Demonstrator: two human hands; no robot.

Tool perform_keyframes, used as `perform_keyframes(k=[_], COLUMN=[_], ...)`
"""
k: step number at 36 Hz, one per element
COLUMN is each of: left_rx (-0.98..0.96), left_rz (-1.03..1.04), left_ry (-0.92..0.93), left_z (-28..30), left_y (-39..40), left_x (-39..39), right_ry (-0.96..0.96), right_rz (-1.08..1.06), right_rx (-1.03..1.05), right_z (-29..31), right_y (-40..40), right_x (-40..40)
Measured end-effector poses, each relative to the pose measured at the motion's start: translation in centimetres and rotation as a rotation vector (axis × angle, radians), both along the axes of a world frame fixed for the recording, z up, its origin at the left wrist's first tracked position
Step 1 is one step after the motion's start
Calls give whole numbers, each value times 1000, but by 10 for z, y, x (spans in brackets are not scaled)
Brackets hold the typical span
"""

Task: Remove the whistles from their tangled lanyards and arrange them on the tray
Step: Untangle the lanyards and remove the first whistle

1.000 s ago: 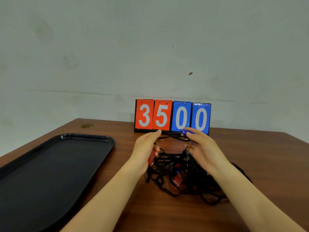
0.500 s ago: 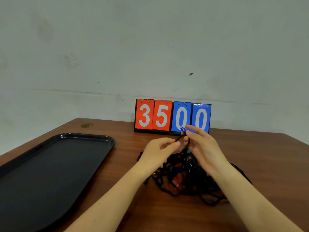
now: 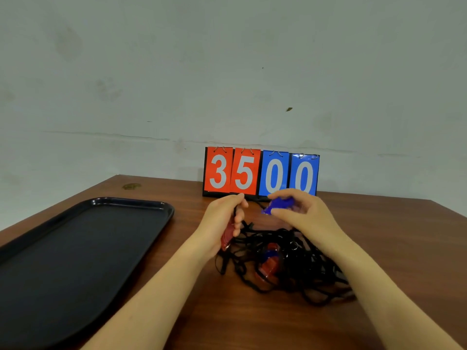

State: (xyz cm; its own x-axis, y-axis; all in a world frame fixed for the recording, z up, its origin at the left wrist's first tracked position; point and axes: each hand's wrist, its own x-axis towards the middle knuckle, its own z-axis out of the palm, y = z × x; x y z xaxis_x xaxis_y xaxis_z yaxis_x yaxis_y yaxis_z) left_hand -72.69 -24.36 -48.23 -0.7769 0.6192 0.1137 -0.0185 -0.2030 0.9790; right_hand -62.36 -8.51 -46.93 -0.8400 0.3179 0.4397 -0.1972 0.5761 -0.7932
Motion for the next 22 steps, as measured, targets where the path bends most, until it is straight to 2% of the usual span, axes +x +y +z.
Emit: perform_keyframes(k=[4,9,16,22], left_rx=[-13,-34,-34,19], left_rz=[13,48,203,195], left_ry=[9,25,-52,1], left_z=[0,-1,-3,-1], left_y=[2,4,4,5], left_x=[2,3,-6,-5], right_ry=[-112,-241,-332,-330], right_rz=[-34,-72,-111,-58], right_rx=[360,552,454,270], right_z=[-11,-21,-25,-23], right_y=[7,11,19,14], right_x=[-4,-12,-15,-17])
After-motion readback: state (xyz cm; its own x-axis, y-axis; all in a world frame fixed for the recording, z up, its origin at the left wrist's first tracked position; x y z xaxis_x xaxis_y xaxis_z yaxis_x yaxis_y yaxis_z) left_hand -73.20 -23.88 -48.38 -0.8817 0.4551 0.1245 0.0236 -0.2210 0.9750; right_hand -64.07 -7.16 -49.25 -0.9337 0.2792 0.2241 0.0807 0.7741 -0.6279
